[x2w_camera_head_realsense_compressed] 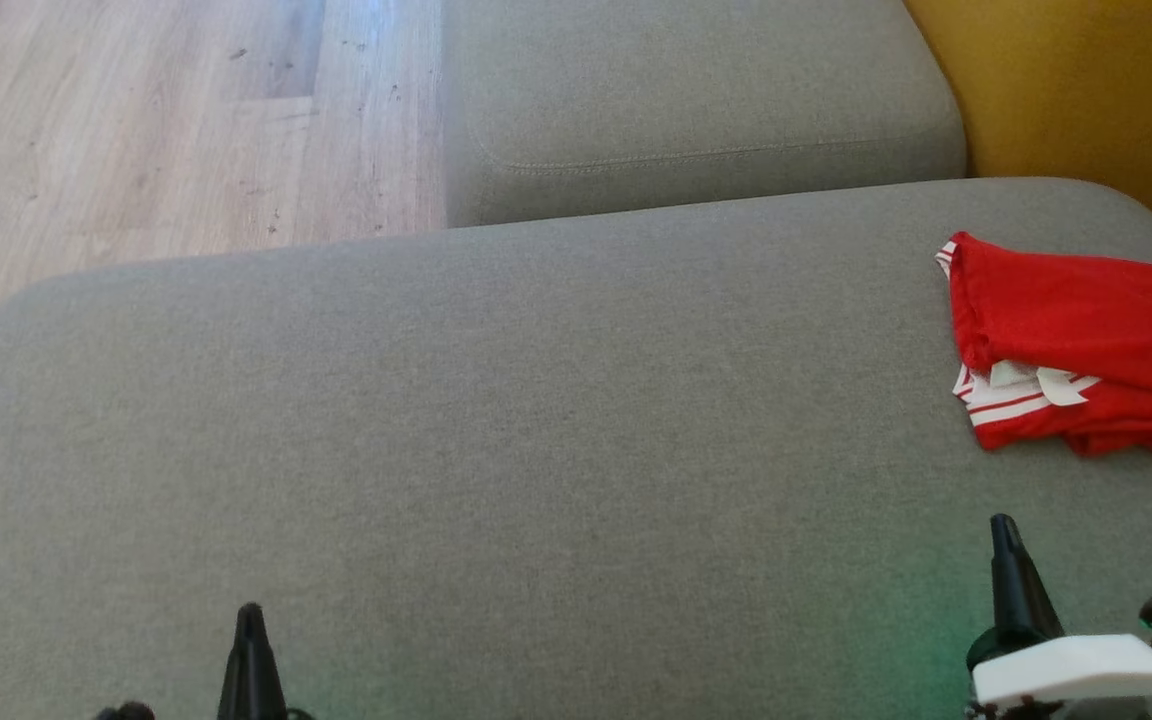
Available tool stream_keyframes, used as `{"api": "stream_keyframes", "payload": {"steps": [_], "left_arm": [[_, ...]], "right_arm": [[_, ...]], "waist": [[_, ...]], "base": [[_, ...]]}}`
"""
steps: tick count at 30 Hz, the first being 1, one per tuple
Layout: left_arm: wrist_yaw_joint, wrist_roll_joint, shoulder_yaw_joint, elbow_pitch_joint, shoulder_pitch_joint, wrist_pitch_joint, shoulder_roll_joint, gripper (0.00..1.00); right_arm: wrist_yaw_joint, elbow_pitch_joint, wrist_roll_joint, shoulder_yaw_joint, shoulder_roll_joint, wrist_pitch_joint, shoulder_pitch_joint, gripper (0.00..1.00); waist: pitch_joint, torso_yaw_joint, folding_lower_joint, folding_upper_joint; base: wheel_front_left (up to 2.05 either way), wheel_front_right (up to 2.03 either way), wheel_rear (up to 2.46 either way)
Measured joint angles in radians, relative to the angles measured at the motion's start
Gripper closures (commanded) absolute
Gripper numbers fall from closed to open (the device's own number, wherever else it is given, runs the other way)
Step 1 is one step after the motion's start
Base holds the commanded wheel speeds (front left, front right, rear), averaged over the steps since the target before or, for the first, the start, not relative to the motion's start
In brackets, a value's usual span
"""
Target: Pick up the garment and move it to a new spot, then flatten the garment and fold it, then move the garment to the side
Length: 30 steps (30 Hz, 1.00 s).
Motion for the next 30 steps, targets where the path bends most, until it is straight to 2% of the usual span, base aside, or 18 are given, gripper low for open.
{"api": "stream_keyframes", "payload": {"steps": [30], "left_arm": [[-0.053,-0.341,0.063,0.041,-0.104,0.081,0.002,1.00]], "right_arm": [[0.000,0.001,0.320,-0.063,0.021,0.082,-0.070,1.00]], "waist": [[0.028,0.005,-0.0001,0.0000]], "base": [[0.00,0.00,0.00]]}}
